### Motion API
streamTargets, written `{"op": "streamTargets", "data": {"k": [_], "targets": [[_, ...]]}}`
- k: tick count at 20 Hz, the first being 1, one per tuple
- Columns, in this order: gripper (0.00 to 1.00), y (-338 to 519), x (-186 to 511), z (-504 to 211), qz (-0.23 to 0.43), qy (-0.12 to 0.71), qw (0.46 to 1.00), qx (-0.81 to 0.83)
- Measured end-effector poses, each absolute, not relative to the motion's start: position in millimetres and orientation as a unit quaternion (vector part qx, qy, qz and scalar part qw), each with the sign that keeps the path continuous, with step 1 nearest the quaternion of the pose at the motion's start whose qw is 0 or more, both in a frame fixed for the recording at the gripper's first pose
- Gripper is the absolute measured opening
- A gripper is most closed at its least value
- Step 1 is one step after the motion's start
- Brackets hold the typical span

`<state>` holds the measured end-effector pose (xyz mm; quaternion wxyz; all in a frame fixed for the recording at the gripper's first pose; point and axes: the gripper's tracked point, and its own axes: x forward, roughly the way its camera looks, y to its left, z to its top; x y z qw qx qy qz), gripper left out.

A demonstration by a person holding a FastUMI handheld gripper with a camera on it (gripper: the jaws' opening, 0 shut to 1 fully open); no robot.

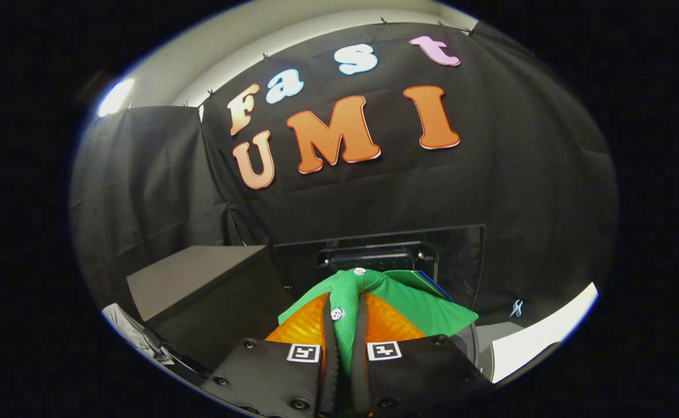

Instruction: Put the clothes into the washing machine and then close the washing machine lid.

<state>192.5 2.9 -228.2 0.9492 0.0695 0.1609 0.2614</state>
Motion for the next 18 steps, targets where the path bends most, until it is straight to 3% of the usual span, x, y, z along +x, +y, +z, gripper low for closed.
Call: {"op": "streamTargets", "data": {"k": [12, 18], "targets": [[0.16, 27, 217, -389, 0.215, 0.303, 0.924, 0.092], [0.16, 27, 214, -476, 0.184, 0.424, 0.884, 0.077]]}}
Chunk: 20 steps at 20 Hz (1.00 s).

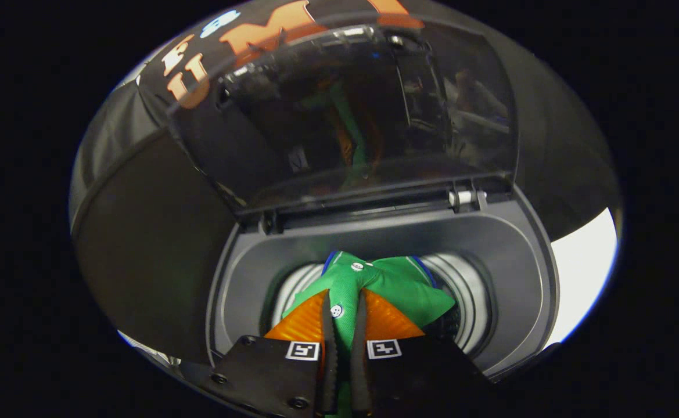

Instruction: Put the clothes into the washing machine and then close the washing machine lid.

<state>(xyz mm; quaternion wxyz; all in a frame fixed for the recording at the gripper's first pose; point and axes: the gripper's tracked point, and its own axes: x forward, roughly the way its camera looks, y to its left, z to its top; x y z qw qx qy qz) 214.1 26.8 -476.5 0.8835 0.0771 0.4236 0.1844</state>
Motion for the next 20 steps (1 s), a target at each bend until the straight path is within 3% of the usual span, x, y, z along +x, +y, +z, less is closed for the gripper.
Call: {"op": "streamTargets", "data": {"k": [20], "targets": [[0.19, 30, 240, -553, 0.126, 0.538, 0.834, 0.010]]}}
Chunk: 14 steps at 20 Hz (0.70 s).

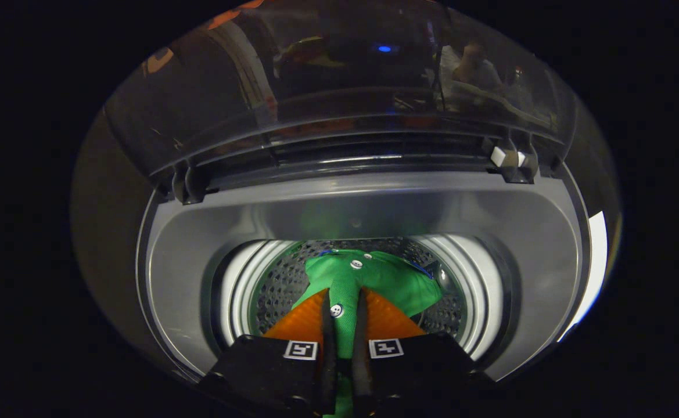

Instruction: Put the clothes into the washing machine and then close the washing machine lid.

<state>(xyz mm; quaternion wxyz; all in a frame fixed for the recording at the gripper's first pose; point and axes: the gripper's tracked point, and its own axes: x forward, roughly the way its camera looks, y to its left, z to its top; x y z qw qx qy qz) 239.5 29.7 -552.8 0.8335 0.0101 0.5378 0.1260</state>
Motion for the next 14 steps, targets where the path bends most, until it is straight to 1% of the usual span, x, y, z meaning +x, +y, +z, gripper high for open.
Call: {"op": "streamTargets", "data": {"k": [3, 4, 8, 12, 14], "targets": [[0.23, 31, 239, -550, 0.134, 0.538, 0.832, 0.012], [0.35, 32, 238, -549, 0.136, 0.533, 0.835, 0.011], [1.00, 27, 235, -545, 0.128, 0.526, 0.841, 0.000], [0.99, 26, 233, -535, 0.130, 0.510, 0.850, 0.002], [0.99, 27, 235, -522, 0.129, 0.489, 0.863, 0.005]]}}
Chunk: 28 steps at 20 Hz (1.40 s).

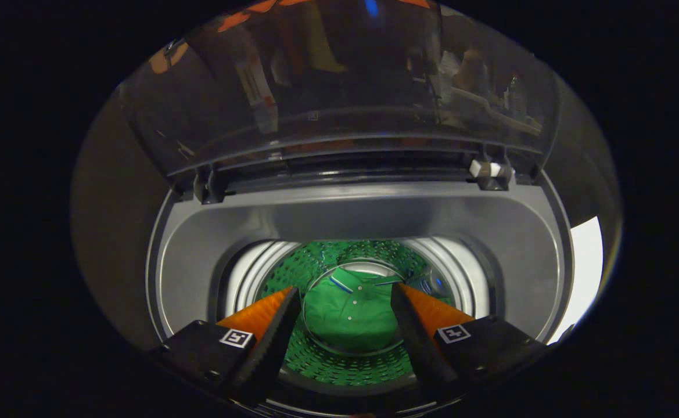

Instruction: Put the clothes into the washing machine and then close the washing machine lid.

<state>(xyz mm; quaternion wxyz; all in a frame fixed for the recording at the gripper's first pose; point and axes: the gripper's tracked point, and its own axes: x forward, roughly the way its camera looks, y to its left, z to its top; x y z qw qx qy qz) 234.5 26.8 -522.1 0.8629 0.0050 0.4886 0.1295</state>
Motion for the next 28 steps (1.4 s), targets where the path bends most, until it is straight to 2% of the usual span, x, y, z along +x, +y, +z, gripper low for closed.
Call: {"op": "streamTargets", "data": {"k": [9, 15, 22, 28], "targets": [[0.99, 22, 224, -404, 0.110, 0.346, 0.932, 0.008], [0.99, 28, 218, -292, 0.109, 0.250, 0.962, 0.026], [0.99, 32, 242, -190, 0.124, 0.174, 0.977, 0.024], [0.99, 37, 299, -144, 0.131, 0.143, 0.981, 0.003]]}}
